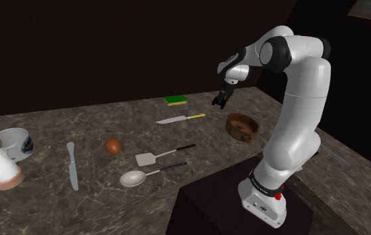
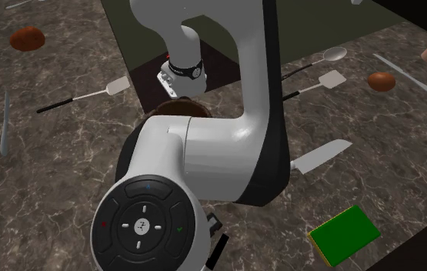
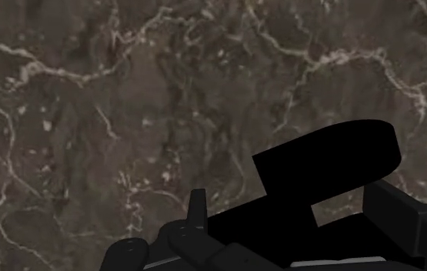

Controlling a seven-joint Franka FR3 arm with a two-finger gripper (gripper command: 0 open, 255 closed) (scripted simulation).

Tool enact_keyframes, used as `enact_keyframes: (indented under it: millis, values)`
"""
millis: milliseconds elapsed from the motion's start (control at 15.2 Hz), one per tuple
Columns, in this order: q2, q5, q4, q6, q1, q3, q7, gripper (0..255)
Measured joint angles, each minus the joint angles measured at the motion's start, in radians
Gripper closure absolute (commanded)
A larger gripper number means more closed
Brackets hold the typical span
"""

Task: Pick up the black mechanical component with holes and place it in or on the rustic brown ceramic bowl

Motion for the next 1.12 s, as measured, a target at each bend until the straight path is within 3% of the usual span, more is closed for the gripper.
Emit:
enact_keyframes:
  millis: [66, 132, 1122]
  values:
    - [0.000, 0.000, 0.000, 0.000, 0.000, 0.000, 0.000, 0]
    - [0.000, 0.000, 0.000, 0.000, 0.000, 0.000, 0.000, 255]
    - [-0.036, -0.024, 0.010, -0.043, 0.007, -0.010, 0.016, 255]
